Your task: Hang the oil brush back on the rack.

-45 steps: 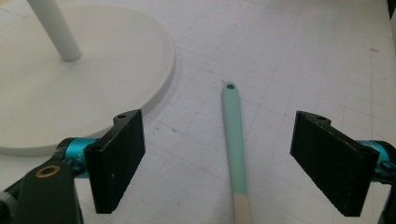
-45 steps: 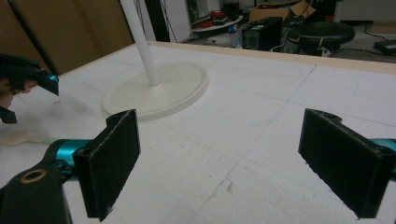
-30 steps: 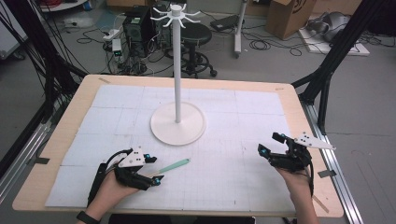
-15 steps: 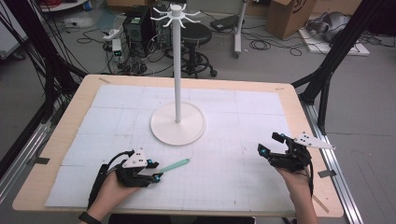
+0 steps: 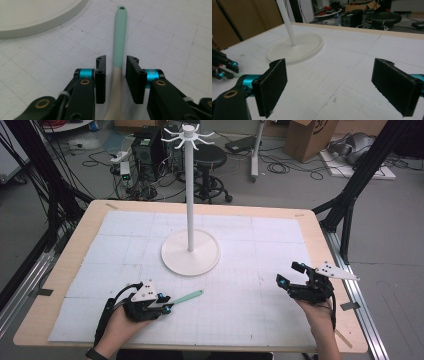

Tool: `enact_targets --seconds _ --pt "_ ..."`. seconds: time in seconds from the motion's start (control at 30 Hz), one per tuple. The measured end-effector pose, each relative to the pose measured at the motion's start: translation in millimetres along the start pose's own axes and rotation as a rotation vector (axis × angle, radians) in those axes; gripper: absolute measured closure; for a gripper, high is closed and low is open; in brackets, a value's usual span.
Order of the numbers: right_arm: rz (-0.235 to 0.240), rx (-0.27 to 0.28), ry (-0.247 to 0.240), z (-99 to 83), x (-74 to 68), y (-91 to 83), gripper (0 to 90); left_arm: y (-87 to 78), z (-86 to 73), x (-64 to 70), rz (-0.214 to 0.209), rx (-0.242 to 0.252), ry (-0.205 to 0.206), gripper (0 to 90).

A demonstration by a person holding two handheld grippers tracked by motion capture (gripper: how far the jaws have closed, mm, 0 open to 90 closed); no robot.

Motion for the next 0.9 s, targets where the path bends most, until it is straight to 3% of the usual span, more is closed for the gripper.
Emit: enact_targets --seconds 0.1,0.2,0.33,0.53,0.63,0.9 --pt "0.003 0.002 0.003 0.6 -0.8 0.1 12.4 0.3 -0.2 1.3 -0.001 0.0 0.0 80.4" --pt "0.006 0.002 0.007 0.9 -2.1 0.5 12.4 0.3 -0.4 0.6 -0.011 0.005 -0.019 81.2" --pt "0.008 0.0 0.005 0.8 -3.1 1.1 12.5 0.7 0.2 1.1 -0.003 0.001 -0.007 81.8" --pt "0.01 0.002 0.006 1.1 -3.2 1.8 12.6 0.1 1.3 -0.6 -0.02 0.012 -0.026 82.2" --pt "0.009 -0.001 0.007 0.3 -3.0 2.5 12.6 -2.5 10.4 -2.3 -0.022 0.064 -0.025 82.2" --pt "0.009 -0.008 0.008 -1.5 -4.7 4.1 12.7 -10.3 27.5 -14.6 0.001 0.129 -0.038 82.2"
Point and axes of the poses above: each handheld gripper's, and its own axes: y roughly forward along the jaws, z roughly out of its top, x roughly to its right, the point moved 10 cm from there along y, roughly forward along the jaws, and after that the axes turned 12 degrees about x, right-handed, at the moved point
